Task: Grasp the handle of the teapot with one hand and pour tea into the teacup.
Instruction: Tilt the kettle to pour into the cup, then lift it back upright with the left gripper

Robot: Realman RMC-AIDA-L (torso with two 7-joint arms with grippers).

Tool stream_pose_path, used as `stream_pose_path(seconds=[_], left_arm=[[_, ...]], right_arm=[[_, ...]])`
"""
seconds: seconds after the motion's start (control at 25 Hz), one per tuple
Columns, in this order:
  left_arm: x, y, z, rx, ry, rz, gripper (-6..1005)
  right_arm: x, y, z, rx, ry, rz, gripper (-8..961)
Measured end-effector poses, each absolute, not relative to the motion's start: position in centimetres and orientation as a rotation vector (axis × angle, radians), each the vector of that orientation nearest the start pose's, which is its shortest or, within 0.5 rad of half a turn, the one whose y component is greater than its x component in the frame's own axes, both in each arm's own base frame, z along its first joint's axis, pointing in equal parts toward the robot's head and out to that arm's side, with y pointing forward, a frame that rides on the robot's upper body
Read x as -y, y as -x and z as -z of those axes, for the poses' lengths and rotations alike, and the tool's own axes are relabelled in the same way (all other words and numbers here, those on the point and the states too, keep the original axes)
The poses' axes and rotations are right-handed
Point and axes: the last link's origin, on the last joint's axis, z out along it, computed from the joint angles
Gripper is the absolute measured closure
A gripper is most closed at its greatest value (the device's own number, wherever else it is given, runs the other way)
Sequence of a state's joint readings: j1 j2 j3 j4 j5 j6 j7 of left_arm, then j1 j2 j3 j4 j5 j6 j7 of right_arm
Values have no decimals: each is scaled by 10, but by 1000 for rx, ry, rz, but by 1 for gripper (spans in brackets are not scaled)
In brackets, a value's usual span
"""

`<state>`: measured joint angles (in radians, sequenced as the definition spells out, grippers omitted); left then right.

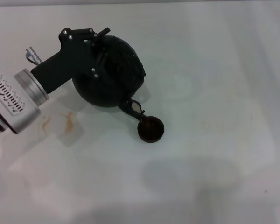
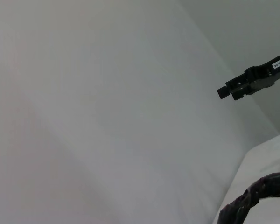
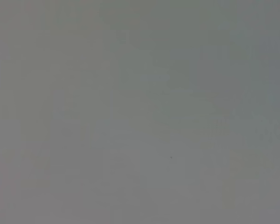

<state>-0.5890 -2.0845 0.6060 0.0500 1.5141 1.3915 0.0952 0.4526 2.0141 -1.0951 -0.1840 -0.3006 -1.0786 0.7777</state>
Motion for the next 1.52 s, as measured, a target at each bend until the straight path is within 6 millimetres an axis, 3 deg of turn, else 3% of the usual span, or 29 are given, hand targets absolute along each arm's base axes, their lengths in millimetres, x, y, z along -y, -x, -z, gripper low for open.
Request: stream_pose_path(seconds=[1.52], left_arm=[[-325, 253, 60, -386, 2167, 640, 887]], right_arm=[[-361, -355, -63, -860, 1380, -1012, 140]])
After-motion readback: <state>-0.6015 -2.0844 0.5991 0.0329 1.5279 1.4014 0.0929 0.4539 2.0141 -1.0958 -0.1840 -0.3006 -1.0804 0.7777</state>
